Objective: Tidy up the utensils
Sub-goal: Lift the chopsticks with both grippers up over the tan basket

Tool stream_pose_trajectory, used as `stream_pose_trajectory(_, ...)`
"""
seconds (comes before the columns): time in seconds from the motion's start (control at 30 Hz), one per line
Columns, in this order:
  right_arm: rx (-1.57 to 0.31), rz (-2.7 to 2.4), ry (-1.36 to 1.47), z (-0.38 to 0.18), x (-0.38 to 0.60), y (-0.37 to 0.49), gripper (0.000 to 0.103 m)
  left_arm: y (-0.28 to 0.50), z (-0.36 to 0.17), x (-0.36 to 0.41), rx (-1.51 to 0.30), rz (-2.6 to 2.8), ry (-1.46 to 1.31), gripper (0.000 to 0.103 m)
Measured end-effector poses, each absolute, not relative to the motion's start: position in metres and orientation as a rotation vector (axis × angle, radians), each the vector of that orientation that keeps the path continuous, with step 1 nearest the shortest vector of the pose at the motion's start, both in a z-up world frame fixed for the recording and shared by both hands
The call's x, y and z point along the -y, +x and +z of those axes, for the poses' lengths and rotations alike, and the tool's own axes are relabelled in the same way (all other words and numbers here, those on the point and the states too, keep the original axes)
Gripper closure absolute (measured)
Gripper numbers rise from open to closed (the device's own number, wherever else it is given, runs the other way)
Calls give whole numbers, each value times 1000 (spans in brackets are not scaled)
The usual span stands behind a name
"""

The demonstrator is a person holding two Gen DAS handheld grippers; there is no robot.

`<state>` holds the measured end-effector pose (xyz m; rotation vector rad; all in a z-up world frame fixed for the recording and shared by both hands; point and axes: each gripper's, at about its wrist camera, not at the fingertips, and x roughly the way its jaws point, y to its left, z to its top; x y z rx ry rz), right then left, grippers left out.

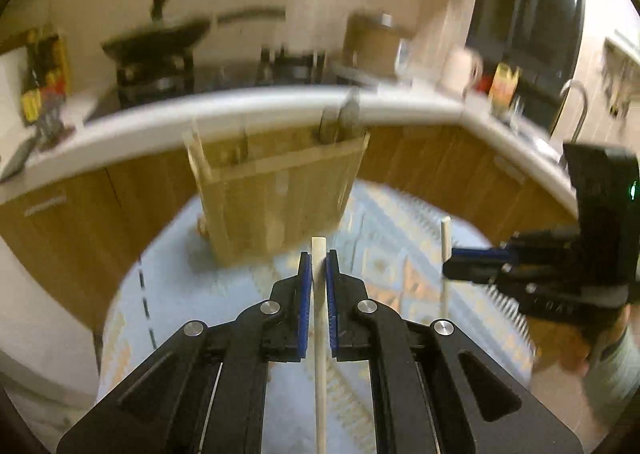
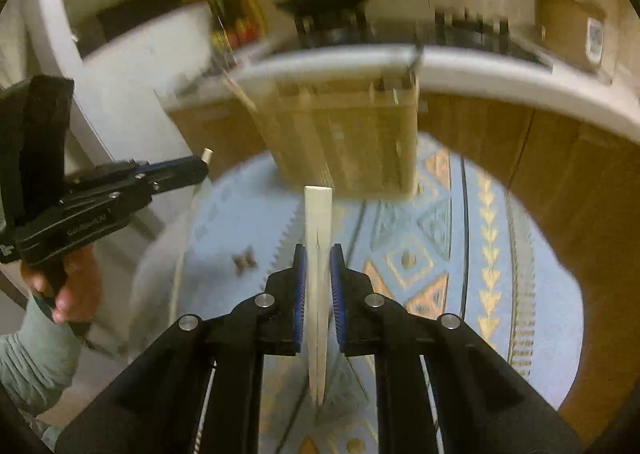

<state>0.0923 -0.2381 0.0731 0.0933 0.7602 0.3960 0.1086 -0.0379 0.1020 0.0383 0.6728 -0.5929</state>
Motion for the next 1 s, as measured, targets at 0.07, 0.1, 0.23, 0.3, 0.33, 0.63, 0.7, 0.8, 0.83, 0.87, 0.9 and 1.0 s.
stream_pose_trajectory(0.07, -679, 396, 96, 91, 239, 87, 94, 101, 121, 38, -592, -579, 3, 98)
stream_pose_trajectory(0.1, -630, 399, 100, 105, 238, 85, 97, 99, 130, 38, -555, -568, -11, 98)
stream_pose_trajectory(0.23, -503, 389, 114, 149, 230, 93, 100, 99, 170, 41, -404, -510, -53, 98)
stream_pose_trajectory(0.3, -476, 391, 121, 162, 229, 103, 100, 103, 184, 41, -378, -508, -66, 98)
stream_pose_trajectory(0.33, -470, 387, 124, 166, 230, 108, 100, 103, 189, 40, -363, -495, -77, 98)
stream_pose_trajectory(0.63, -475, 366, 130, 178, 238, 107, 100, 101, 191, 31, -338, -485, -103, 98)
stream_pose_trajectory(0.7, -518, 379, 134, 172, 240, 107, 100, 102, 190, 30, -347, -490, -112, 98)
stream_pose_trajectory(0.8, -592, 391, 176, 156, 250, 106, 95, 98, 187, 29, -346, -491, -96, 98)
stream_pose_trajectory(0.83, -620, 382, 193, 148, 257, 107, 88, 96, 186, 29, -343, -487, -82, 98)
stream_pose_trajectory(0.87, -645, 359, 208, 140, 263, 107, 77, 94, 184, 28, -342, -485, -74, 98)
stream_pose_trajectory(0.9, -683, 319, 230, 128, 273, 110, 69, 93, 183, 27, -347, -487, -72, 98)
stream_pose_trajectory(1.0, -821, 221, 352, 88, 308, 122, 35, 93, 178, 24, -355, -499, -76, 98)
